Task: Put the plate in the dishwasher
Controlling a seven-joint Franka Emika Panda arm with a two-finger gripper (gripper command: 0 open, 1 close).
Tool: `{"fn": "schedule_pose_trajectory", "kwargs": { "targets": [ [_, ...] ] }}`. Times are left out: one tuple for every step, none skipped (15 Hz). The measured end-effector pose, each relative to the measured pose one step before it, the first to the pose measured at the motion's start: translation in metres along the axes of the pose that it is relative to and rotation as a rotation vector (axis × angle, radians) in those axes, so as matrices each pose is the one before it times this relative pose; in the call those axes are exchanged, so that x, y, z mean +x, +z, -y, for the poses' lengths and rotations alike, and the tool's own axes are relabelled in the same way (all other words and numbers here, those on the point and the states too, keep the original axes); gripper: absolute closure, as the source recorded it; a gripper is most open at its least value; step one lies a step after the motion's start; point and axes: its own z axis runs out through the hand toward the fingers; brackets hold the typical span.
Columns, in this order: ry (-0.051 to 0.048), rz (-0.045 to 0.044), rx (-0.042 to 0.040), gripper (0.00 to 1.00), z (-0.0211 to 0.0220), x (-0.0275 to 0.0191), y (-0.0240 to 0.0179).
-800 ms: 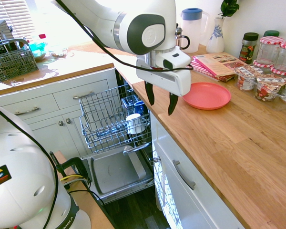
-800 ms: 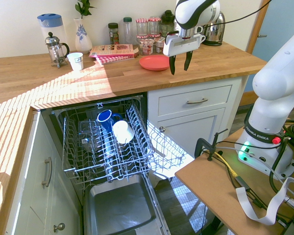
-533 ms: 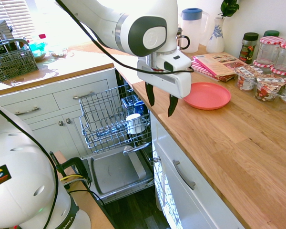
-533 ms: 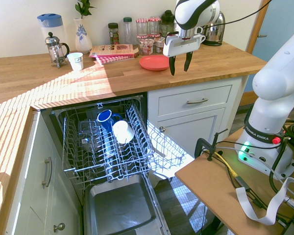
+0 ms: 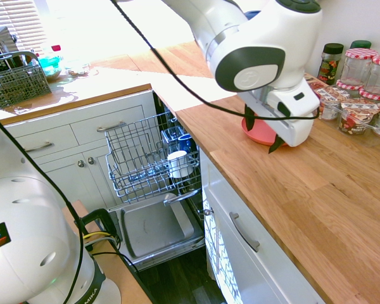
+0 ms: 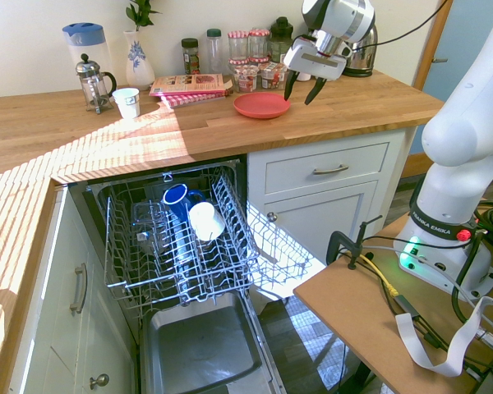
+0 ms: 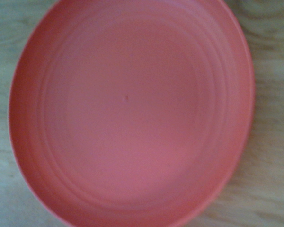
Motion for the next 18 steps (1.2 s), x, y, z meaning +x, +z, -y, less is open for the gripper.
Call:
{"fn": "schedule_pose_trajectory", "kwargs": {
  "targets": [
    [0.00241,0.01636,0.00027,0.0,0.00965,0.00806,0.0046],
    [0.00383,0.01964,-0.0074,0.0,0.00859,0.00784,0.00646],
    [0.0072,0.01959,-0.01068,0.0,0.00644,0.00919,0.00885],
    [0.0041,0.00771,-0.01005,0.0,0.00507,0.00944,0.00863],
    [0.00411,0.00765,-0.00971,0.0,0.00379,0.00791,0.00755],
    [0.00613,0.00524,-0.00346,1.0,0.00304,0.00693,0.00541],
    [0.00915,0.00843,0.00336,1.0,0.00339,0.00525,0.00373],
    [0.0061,0.00792,0.00297,1.0,0.00284,0.00353,0.00182],
    [0.00888,0.01066,0.00391,1.0,0.0016,0.00302,0.00203],
    [0.00326,0.00658,0.0,1.0,0.00162,0.00248,0.00067],
    [0.00113,0.00642,-0.00209,1.0,0.00246,0.0017,0.0004],
    [0.00135,0.00403,-0.00147,1.0,0.0026,0.00185,0.00068],
    [0.00252,0.00235,-0.00147,1.0,0.00129,0.00152,0.00094],
    [0.0036,0.00159,-0.00137,1.0,0.00038,0.00197,0.00087],
    [0.00412,0.00157,-0.0011,1.0,-0.00031,0.00204,0.00033],
    [0.0034,0.00042,-0.00062,1.0,-0.00046,0.002,0.0003],
    [0.00223,-0.00017,-0.00053,1.0,-0.00053,0.0015,0.00044],
    [0.00256,0.00068,-0.00079,1.0,-0.0009,0.00139,0.00022]
  ]
}}
